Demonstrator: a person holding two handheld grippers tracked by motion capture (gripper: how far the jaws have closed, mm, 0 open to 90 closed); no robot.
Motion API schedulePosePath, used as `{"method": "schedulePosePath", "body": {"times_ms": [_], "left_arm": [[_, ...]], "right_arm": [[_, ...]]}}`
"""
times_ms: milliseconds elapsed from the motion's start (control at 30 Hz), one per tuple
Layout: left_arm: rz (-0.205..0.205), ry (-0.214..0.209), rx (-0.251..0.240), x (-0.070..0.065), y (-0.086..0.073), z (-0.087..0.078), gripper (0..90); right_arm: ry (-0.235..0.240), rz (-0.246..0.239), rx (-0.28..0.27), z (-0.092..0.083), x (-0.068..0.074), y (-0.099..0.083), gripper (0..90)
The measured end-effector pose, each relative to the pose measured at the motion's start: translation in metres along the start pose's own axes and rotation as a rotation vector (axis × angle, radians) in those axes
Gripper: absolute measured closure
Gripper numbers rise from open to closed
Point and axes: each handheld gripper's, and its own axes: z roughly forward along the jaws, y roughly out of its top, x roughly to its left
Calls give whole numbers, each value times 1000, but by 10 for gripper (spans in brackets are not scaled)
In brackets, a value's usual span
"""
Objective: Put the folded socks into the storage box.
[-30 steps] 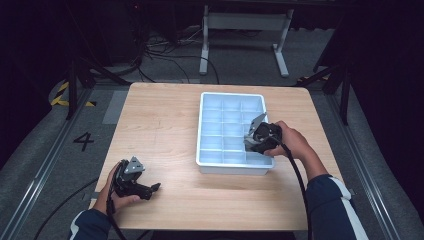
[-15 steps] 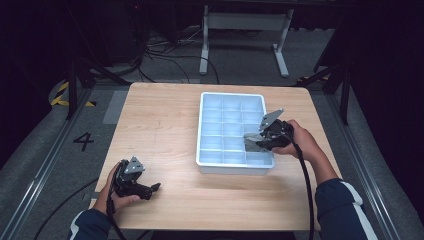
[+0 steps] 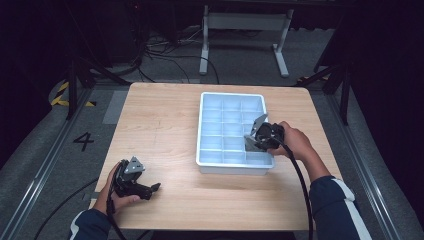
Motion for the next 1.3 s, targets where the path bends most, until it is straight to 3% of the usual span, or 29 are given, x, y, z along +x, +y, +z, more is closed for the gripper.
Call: {"method": "schedulePosePath", "body": {"times_ms": [233, 567, 900, 1200, 1300], "left_arm": [[0, -2, -1, 0, 0, 0, 6], [-1, -1, -1, 0, 0, 0, 6], [-2, -2, -2, 0, 0, 0, 6], [-2, -2, -2, 0, 0, 0, 6], [-1, -2, -2, 0, 0, 0, 6]], "right_arm": [[22, 14, 40, 6, -2, 4, 795], [56, 53, 56, 15, -5, 5, 802], [48, 52, 75, 16, -3, 7, 804], [47, 72, 8, 11, -4, 0, 768], [45, 86, -22, 7, -2, -2, 700]]}}
